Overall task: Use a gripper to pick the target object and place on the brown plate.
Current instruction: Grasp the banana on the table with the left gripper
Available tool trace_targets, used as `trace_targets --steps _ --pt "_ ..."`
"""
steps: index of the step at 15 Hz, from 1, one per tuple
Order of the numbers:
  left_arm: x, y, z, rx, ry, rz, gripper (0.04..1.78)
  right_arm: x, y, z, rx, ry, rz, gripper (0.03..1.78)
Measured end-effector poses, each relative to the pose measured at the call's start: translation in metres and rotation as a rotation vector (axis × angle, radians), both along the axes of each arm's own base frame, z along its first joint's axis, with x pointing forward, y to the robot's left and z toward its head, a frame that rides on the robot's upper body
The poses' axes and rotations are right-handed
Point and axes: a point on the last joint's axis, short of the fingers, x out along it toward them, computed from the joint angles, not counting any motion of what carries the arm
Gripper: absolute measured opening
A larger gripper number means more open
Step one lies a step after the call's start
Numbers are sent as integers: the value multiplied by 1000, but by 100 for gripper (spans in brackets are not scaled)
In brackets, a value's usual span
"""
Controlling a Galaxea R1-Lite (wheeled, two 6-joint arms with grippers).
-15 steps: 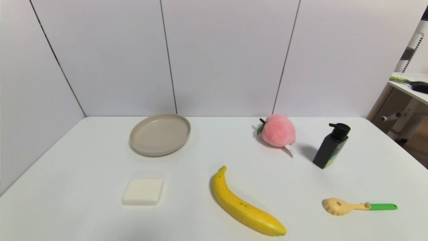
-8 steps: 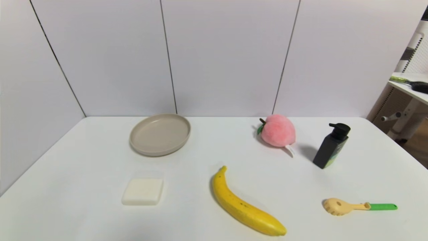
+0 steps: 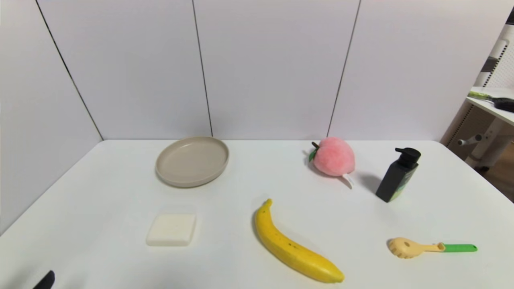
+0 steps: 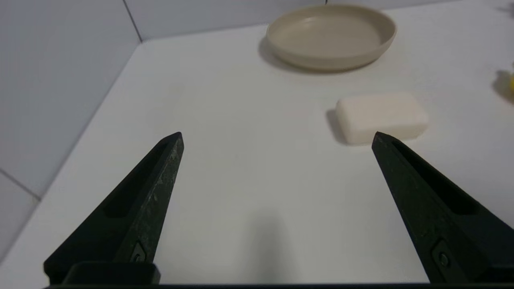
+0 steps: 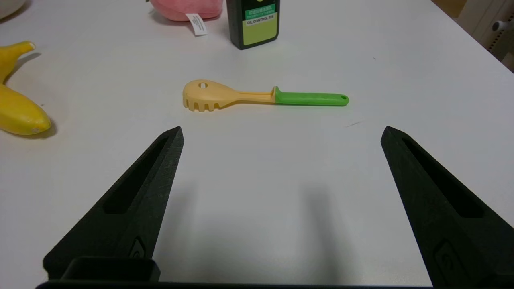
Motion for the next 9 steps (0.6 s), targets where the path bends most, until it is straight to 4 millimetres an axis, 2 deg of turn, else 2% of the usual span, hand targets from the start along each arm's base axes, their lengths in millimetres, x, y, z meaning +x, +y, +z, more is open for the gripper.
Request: trace_targets --steps 4,7,9 --pt "35 -12 74 43 -48 -240 169 0 0 0 0 0 0 170" --pt "62 -39 118 55 -27 -492 169 0 0 0 0 0 0 170" --pt "80 -63 141 74 28 -615 169 0 0 0 0 0 0 170"
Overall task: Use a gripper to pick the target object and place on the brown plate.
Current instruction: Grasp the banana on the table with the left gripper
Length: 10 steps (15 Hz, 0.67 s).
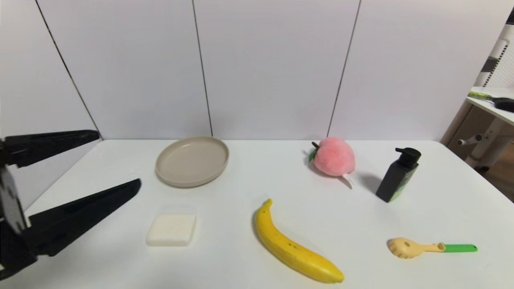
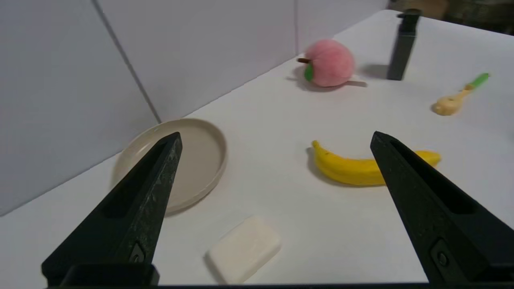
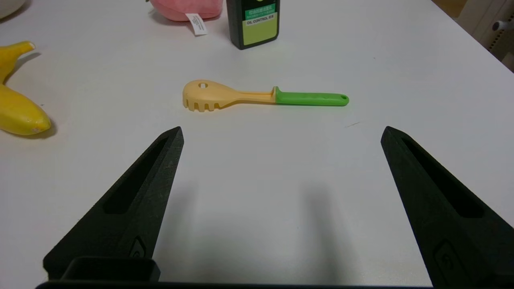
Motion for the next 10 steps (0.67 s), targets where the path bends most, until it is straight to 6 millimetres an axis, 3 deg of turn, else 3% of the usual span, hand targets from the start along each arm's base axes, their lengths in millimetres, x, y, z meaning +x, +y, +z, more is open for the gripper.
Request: trace_targets --steps 4,7,10 --pt "36 -59 31 52 66 -178 169 0 0 0 0 0 0 170" --pt "63 -100 37 83 88 -328 169 0 0 0 0 0 0 170" --pt "89 -138 31 113 111 -515 169 0 0 0 0 0 0 170"
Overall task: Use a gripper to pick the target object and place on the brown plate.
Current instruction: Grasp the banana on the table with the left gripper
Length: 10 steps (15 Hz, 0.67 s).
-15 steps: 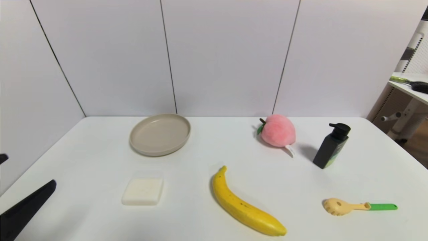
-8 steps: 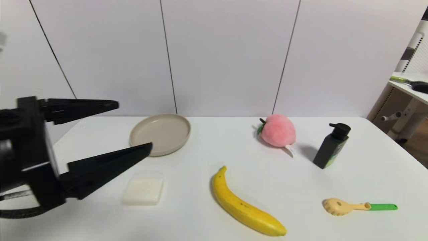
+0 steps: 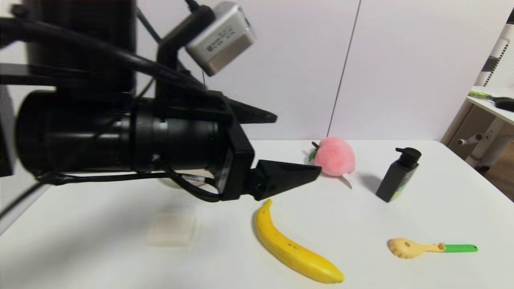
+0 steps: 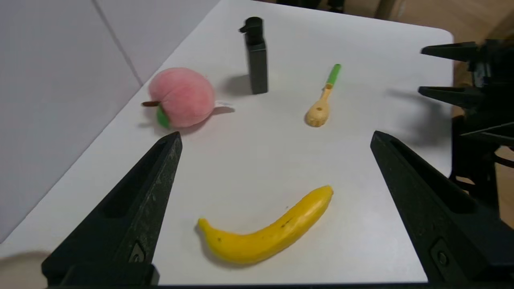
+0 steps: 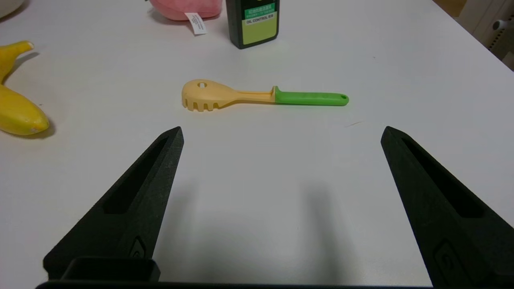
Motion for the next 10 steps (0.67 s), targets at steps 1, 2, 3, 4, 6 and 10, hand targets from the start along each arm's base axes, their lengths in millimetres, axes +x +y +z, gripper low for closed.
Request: trace_targets --steps 1,2,3,4,6,10 --pt "9 -13 -5 18 -8 -49 169 0 0 0 0 0 0 170" --pt "16 -24 -11 39 -25 -91 169 0 0 0 0 1 0 170" --pt "23 -33 -17 55 -42 -133 169 0 0 0 0 0 0 170" --pt "29 -42 -22 63 -50 -177 169 0 0 0 0 0 0 170" --pt "37 -57 -34 89 -71 -248 169 0 0 0 0 0 0 170" --pt "45 -81 -67 159 -77 -343 169 0 0 0 0 0 0 170"
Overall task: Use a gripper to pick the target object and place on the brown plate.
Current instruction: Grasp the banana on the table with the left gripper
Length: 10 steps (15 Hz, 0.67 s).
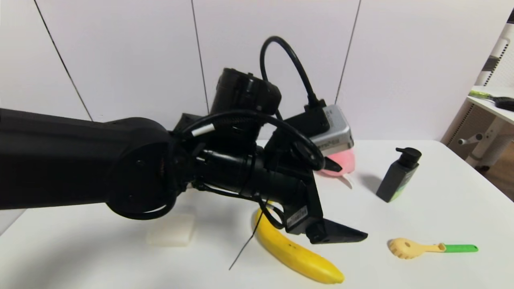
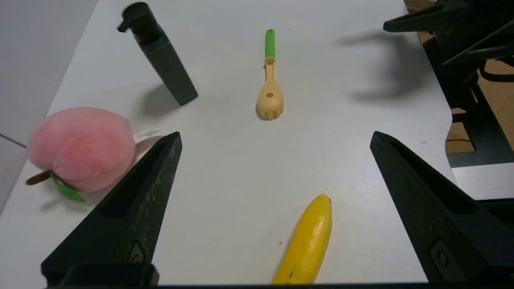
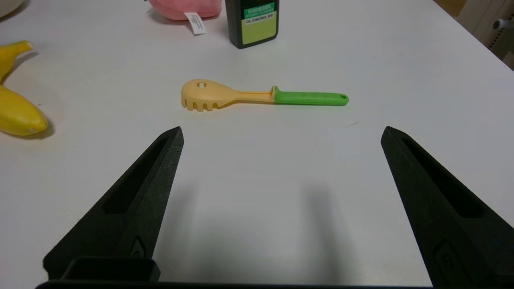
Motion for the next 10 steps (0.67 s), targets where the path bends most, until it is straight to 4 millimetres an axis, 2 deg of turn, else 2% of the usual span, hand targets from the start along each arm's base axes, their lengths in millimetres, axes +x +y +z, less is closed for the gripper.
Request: trace_targets --steps 4,10 --pt "3 -6 -36 121 14 -39 169 0 0 0 0 0 0 170" --pt "1 5 -77 373 113 -77 169 0 0 0 0 0 0 170"
